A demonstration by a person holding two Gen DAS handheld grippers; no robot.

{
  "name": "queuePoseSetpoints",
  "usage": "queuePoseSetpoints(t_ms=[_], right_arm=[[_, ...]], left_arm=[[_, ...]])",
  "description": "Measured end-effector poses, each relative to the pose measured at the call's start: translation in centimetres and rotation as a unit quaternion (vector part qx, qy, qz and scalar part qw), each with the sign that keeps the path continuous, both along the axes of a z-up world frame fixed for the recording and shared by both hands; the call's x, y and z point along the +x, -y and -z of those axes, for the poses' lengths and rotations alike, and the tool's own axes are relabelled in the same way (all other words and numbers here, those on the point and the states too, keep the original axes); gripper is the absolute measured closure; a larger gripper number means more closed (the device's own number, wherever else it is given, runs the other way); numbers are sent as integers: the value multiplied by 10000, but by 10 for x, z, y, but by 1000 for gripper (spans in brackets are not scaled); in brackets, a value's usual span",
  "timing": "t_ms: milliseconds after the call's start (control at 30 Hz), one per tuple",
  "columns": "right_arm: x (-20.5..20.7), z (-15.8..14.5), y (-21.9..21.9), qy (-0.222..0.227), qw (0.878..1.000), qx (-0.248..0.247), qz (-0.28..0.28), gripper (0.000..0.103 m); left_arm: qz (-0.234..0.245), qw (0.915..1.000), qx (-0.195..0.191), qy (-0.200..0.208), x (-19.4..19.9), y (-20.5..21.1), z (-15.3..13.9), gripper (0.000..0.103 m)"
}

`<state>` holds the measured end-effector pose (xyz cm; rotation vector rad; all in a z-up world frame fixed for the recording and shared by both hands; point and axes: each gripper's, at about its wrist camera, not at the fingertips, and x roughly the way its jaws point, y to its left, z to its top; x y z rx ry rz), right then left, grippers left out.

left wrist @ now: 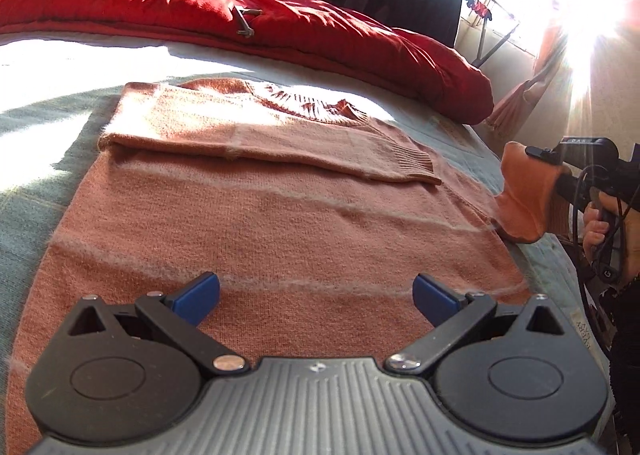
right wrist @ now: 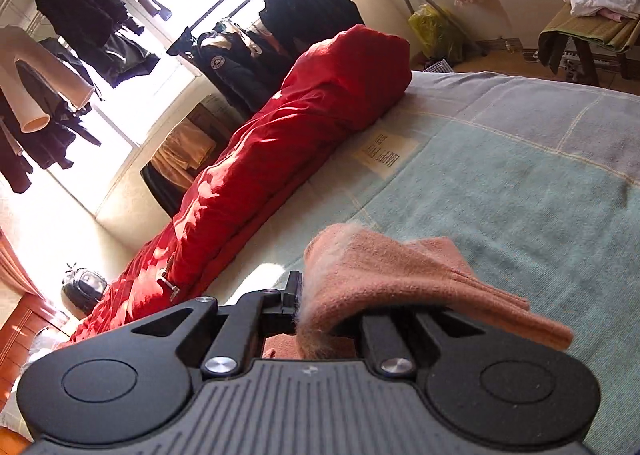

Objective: Fold clothes
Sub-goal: 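Lift the cuff with the right gripper and carry the sleeve over the body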

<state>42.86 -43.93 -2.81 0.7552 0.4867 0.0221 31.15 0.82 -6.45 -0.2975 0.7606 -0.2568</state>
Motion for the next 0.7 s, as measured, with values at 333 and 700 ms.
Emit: queuePoseSetpoints(t_ms=[333,700], right_arm=[[19,-22,-48,141,9990,-243,-357,94],[42,-35,-99,294,9946,-491,-865,94]], left_arm=[[-21,9999,-100,107,-7,-13,-2,1],[-83,9998,-124,153,-10,-25,-4,1]])
